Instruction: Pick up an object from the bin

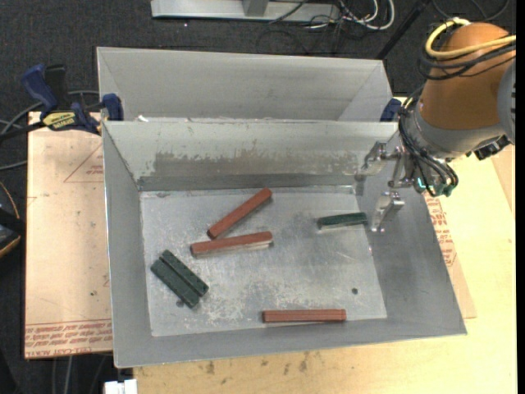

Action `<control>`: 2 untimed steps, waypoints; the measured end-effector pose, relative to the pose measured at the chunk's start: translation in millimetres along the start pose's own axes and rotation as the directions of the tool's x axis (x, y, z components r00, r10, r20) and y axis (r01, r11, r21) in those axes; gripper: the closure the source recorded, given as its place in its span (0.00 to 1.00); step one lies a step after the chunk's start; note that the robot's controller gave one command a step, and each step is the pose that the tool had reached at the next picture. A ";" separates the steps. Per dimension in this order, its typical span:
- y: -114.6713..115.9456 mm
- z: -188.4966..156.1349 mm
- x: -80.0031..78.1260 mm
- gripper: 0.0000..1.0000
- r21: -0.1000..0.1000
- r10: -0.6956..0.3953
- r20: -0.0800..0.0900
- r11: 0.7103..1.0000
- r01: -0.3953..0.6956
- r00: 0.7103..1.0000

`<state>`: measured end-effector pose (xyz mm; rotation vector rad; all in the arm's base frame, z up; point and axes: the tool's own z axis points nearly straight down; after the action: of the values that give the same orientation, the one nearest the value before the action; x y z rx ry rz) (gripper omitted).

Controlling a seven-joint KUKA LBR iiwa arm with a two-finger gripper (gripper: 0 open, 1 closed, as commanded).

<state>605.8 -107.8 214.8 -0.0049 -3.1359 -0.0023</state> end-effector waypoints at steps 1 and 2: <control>0.3 -4.9 -1.4 0.00 0.001 -0.002 0.007 1.000 0.002 1.000; 19.1 130.9 -28.2 1.00 0.005 -0.058 0.017 0.998 0.058 0.998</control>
Offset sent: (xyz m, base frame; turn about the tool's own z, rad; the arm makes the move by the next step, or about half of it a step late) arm 0.0225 0.0208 -0.1396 -0.0602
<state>633.3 -88.6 83.7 0.0867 -3.1519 0.0041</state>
